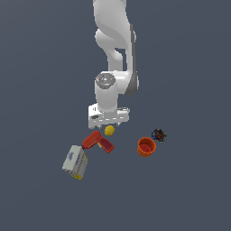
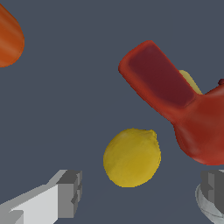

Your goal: Pick up a designated object from a clutter of objects.

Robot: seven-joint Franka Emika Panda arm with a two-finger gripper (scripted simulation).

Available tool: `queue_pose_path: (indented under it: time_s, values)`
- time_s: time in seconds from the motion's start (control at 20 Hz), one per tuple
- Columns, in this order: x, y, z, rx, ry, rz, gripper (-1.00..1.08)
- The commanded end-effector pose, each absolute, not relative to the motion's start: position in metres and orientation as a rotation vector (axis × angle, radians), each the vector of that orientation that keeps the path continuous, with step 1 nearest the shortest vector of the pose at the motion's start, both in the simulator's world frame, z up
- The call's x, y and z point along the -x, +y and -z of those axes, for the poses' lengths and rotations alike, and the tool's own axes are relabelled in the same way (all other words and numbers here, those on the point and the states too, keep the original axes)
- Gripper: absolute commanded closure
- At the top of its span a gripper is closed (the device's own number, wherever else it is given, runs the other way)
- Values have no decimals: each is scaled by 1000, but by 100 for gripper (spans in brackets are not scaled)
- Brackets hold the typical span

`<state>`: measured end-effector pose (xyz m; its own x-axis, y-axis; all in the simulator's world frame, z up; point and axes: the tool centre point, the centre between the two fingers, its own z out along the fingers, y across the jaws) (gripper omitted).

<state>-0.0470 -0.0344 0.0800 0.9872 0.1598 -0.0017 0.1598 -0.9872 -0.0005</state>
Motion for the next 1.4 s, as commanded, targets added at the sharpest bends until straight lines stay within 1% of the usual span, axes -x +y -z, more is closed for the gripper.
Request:
queue_pose_path:
  time_s: [0.0,0.25,0.75,1.05,1.1,1.35]
  values:
    - [48,-35,-78,3131,-254,0,-92]
    - [48,-35,-75,3131,-253,-2,-92]
    - [49,-35,-37,3131,-253,-1,-92]
    - [48,-35,-28,3131,-254,0,-92]
    - [48,-35,-28,3131,-254,0,108]
    - [48,-35,-28,3131,-254,0,108]
